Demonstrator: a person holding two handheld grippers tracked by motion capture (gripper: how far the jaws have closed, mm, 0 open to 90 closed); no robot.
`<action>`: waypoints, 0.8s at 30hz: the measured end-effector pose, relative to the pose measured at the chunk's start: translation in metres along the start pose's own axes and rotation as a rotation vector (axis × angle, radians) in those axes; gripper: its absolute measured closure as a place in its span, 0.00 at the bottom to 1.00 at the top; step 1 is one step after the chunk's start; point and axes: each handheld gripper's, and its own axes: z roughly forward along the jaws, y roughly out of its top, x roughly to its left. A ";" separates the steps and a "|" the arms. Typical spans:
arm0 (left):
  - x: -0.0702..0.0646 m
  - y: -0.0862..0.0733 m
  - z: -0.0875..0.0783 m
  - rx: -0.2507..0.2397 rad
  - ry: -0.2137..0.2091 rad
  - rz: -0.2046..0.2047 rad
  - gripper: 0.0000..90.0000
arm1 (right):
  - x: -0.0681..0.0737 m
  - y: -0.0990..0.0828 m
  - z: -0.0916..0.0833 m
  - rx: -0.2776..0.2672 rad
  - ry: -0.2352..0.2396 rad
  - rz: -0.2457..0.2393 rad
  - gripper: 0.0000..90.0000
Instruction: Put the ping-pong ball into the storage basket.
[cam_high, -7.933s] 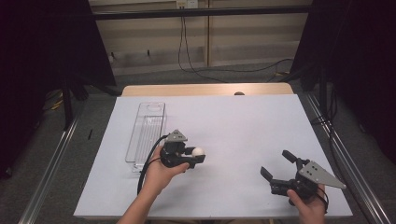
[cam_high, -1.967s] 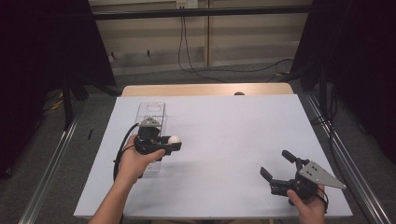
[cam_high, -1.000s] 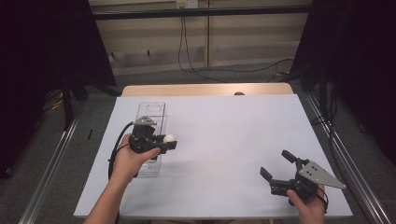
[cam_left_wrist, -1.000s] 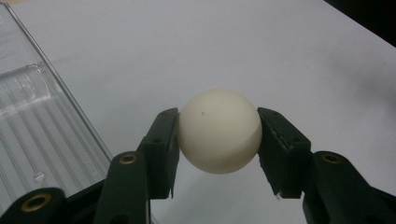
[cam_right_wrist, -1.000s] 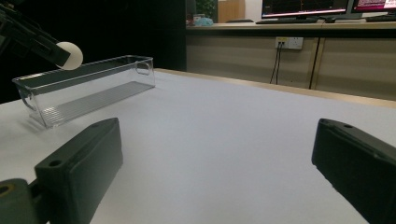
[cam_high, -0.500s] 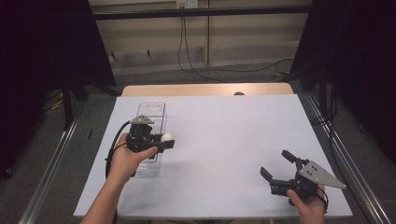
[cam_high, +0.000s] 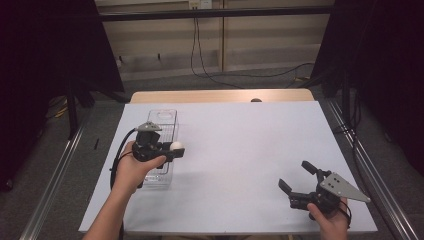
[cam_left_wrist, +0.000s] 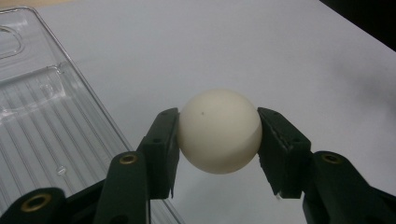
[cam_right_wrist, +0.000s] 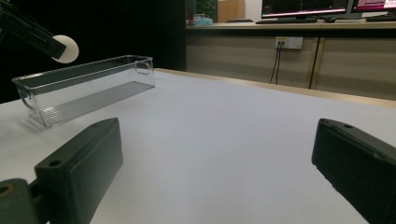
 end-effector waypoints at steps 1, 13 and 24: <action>0.000 0.000 0.000 0.001 0.000 -0.001 0.57 | 0.000 0.000 0.000 0.000 -0.002 0.001 0.02; 0.003 0.001 -0.003 0.004 0.007 -0.006 0.57 | 0.000 0.000 0.000 -0.004 -0.007 0.006 0.02; 0.007 0.000 -0.005 0.003 0.014 -0.018 0.57 | 0.000 0.000 0.000 -0.004 -0.008 0.007 0.02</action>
